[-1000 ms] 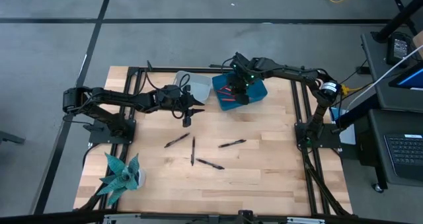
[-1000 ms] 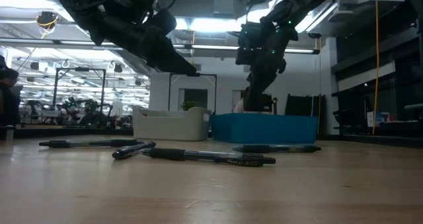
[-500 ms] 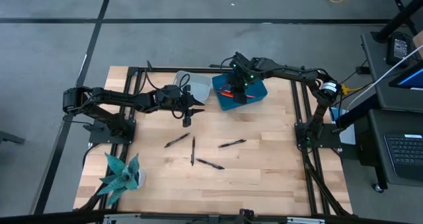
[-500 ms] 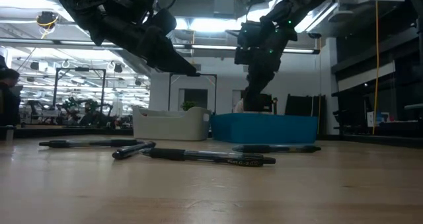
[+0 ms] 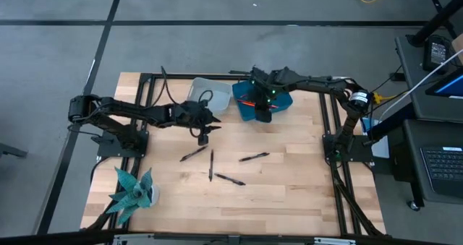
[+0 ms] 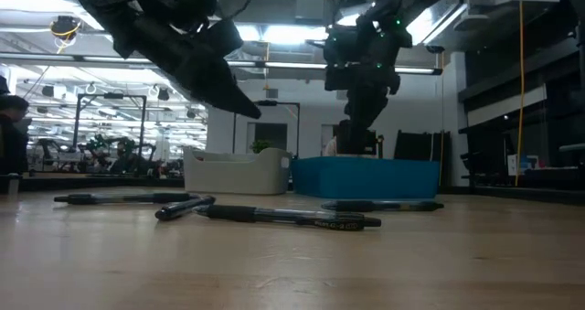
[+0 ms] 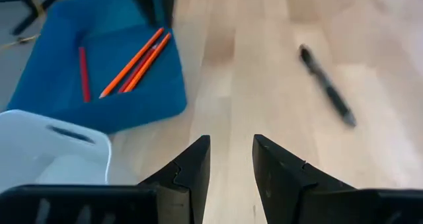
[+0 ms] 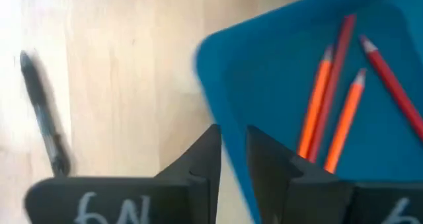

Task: Sort pens & pencils
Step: Put the black pen into the gray bin

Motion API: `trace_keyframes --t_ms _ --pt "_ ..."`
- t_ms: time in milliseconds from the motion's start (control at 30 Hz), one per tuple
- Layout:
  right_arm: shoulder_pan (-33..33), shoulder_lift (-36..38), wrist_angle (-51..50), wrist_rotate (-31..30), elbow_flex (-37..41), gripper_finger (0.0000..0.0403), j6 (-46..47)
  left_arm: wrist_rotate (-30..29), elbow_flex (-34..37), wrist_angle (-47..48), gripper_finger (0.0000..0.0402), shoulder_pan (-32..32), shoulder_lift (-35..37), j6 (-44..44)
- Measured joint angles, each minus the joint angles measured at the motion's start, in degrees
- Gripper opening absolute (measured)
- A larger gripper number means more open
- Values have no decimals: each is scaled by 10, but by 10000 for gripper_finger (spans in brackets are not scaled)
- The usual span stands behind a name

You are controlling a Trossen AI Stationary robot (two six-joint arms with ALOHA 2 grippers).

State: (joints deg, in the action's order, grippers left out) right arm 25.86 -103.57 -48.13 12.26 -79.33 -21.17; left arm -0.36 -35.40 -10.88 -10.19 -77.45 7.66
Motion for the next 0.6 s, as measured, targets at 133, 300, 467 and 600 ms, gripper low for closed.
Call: trace_keyframes --t_ms 133,300,467,600 --pt "-43 0 -5 -18 0 71 15 -35 -2 20 108 39 0 -11" --pt "-96 0 -10 -32 0 71 47 -53 -25 78 108 79 0 -47" --pt "-150 0 -30 -38 1 71 89 -108 -41 142 108 130 0 -79" --pt "-196 3 -42 -67 1 71 114 -127 -41 162 108 170 0 -98"
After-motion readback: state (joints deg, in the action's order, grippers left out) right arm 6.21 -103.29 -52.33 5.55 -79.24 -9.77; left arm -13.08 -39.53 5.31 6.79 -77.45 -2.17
